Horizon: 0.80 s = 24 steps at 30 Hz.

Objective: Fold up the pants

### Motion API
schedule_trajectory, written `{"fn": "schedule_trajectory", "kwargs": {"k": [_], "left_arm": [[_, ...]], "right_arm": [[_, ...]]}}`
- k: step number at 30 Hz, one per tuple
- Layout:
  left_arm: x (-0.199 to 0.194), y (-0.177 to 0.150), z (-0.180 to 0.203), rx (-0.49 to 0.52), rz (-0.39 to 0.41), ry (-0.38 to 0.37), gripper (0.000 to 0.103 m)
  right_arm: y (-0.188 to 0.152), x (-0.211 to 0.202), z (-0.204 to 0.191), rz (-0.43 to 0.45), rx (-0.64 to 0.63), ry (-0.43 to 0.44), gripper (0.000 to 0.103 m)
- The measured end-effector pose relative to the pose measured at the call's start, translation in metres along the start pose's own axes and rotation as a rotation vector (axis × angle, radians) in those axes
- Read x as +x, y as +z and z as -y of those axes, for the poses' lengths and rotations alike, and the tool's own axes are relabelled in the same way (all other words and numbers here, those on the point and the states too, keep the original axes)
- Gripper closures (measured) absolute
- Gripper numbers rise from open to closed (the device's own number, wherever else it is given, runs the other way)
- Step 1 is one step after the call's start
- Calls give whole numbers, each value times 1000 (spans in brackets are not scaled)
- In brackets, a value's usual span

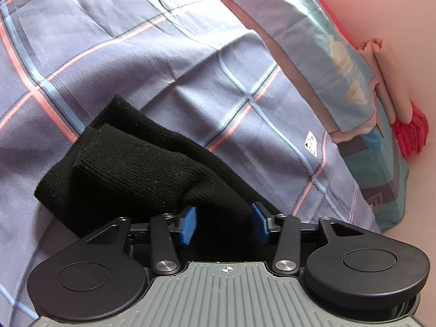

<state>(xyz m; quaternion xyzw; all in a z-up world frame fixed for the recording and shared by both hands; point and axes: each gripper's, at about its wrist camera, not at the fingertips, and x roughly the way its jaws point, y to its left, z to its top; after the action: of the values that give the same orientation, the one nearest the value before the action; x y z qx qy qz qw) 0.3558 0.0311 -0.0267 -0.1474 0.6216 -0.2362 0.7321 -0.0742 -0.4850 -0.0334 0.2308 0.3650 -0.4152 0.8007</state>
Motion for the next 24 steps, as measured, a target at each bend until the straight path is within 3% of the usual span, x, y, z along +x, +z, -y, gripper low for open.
{"fn": "schedule_trajectory", "kwargs": {"k": [2,7,10,13,15,16,17,19,22,24], "left_arm": [[5,0,3,5,2,21,0],[4,-2,2,28,9,14,0],[6,-2,-2,12,11,3,0],[8,1,1,-2,-8,20,0],[2,5,3,-8,-20,19,0],[-3,7,4,-4,-13,18,0],[-10,8,4,0,4,18,0],[-28,8,2,5,55,0,0],[-49,2,-3,1,120,42,0],[-57,-5,-6,5,120,61,0]], "right_arm": [[1,-3,-8,26,-50,-37,91],[23,-42,-5,132,-14,-5,95],[35,-34,-3,158,-4,-11,95],[36,11,-3,-26,-34,-70,92],[35,1,-12,34,-67,-95,89],[33,-10,-19,89,-96,-101,79],[33,-18,-28,128,-124,-90,56],[30,-35,-53,169,-186,42,42],[15,-54,-116,161,-392,378,41],[-2,-65,-165,148,-582,599,30]]}}
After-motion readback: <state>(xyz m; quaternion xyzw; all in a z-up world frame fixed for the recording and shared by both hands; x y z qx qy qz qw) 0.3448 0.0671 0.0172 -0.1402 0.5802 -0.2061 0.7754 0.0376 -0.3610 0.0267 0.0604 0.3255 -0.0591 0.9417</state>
